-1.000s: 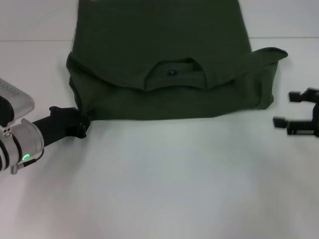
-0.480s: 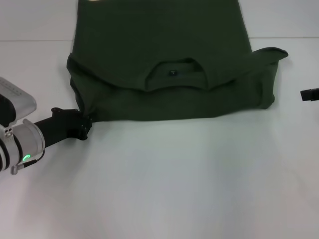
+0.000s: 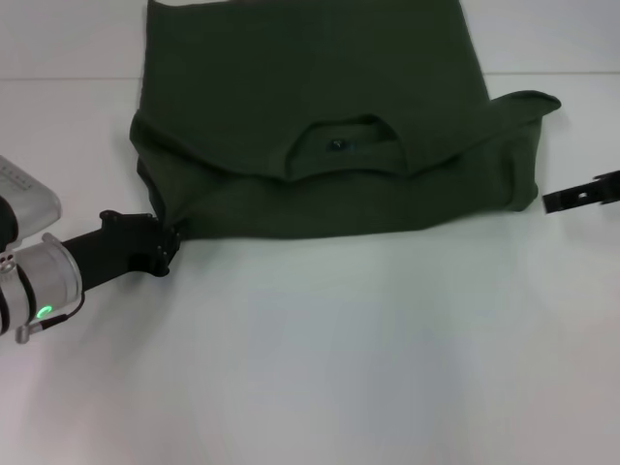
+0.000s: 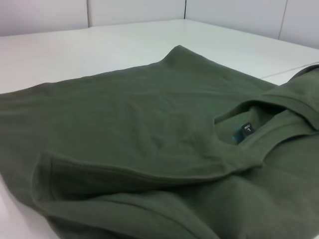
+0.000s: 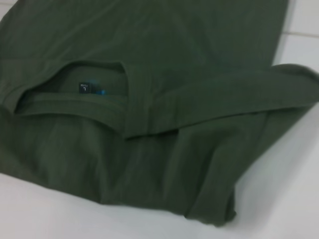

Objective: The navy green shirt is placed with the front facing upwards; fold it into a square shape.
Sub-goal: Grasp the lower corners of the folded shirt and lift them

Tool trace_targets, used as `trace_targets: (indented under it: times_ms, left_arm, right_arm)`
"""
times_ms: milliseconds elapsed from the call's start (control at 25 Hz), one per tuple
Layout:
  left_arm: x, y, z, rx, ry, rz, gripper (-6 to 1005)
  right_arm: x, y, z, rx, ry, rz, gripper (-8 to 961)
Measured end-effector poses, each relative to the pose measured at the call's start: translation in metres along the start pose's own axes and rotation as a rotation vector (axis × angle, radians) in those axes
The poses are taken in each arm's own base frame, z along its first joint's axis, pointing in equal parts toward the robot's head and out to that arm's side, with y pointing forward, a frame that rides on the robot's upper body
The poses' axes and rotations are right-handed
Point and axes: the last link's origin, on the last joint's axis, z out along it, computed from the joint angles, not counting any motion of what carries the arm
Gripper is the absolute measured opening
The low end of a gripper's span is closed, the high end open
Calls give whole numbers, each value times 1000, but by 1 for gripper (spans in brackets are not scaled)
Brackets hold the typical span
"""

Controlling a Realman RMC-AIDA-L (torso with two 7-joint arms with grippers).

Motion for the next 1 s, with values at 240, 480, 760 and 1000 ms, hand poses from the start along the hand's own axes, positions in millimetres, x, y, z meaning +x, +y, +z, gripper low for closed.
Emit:
trace_targets:
  times_ms: [240, 480, 760, 1000]
  left_arm:
    - [-1, 1, -4, -11, 9, -5, 75]
    - [-2, 1, -5, -12, 8, -12, 75]
    - [3, 0, -2, -18, 15, -27, 76]
    - [5, 0, -2, -19, 17, -23, 76]
  right_arm:
    - [2, 6, 24, 38, -27, -38, 813]
    - [7, 8, 36, 64, -57, -61, 806]
    - [5, 7, 42, 64, -103, -73, 798]
    - [4, 10, 51, 50, -120, -73, 562]
